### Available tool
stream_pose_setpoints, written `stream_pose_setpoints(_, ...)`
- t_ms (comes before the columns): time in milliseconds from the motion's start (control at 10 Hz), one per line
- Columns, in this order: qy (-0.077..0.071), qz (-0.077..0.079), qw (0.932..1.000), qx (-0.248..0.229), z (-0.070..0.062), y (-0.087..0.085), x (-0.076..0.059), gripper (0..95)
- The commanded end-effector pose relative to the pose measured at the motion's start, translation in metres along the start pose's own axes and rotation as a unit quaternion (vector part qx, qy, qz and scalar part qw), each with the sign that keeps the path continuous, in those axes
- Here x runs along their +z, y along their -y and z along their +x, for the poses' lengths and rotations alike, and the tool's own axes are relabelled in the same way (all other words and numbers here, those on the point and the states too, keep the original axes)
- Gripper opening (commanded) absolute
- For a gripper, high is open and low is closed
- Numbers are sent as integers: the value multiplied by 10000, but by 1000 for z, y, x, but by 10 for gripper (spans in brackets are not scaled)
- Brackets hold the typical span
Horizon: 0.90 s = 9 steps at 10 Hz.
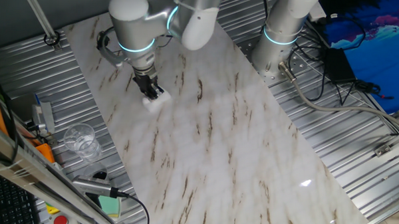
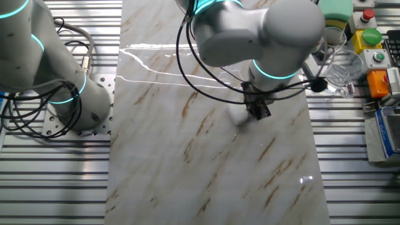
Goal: Clean the tabletop with a sponge
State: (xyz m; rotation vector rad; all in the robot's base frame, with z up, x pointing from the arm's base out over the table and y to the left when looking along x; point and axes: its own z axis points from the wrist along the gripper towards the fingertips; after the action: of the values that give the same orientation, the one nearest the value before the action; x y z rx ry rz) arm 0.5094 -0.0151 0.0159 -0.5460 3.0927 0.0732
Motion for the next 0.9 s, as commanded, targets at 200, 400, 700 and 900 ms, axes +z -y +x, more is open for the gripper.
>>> stream_pose_setpoints(200,4,38,9999,132,2,-15,-1,0)
stream_pose_setpoints(400,-4,32,9997,230,2,-25,-3,0)
stream_pose_setpoints(700,23,41,9993,366,3,-43,4,0)
stream_pose_setpoints(900,17,114,9992,370,4,-49,4,0)
